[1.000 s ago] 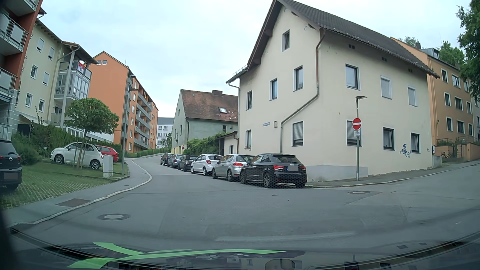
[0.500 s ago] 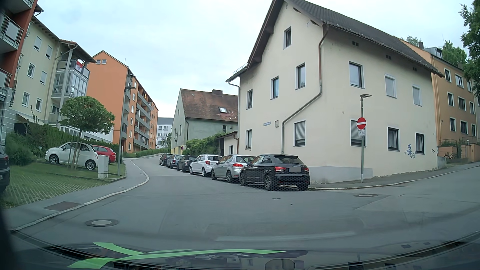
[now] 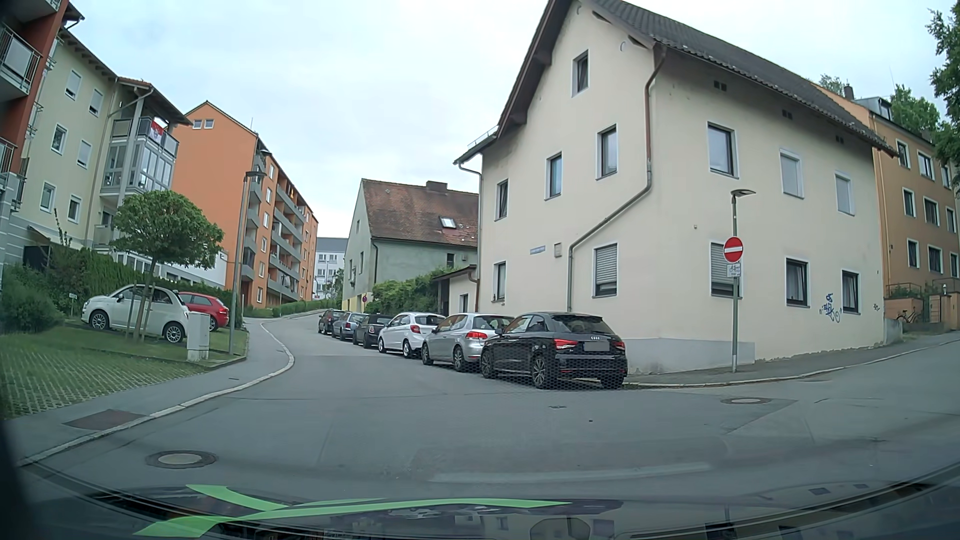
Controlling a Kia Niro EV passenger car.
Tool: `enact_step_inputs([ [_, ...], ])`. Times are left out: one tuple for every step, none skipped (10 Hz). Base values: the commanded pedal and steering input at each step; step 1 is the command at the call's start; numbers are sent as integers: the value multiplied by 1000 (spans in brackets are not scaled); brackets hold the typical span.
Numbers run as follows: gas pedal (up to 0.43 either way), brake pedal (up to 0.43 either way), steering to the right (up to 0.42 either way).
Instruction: Follow the waypoints while adhering to traffic rules and regulations
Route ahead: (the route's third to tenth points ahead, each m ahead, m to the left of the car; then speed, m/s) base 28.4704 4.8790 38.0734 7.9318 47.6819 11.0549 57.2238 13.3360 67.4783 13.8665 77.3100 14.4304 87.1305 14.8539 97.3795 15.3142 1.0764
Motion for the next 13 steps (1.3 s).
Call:
enact_step_inputs([
  [157,116,-30],
  [157,116,-30],
  [169,110,-32],
  [177,110,-37],
  [197,110,-43],
  [197,110,-54],
  [197,110,-67],
  [197,110,-84],
  [197,104,-101],
  [197,110,-120],
  [197,110,-130],
  [197,104,-134],
  [197,110,-134],
])
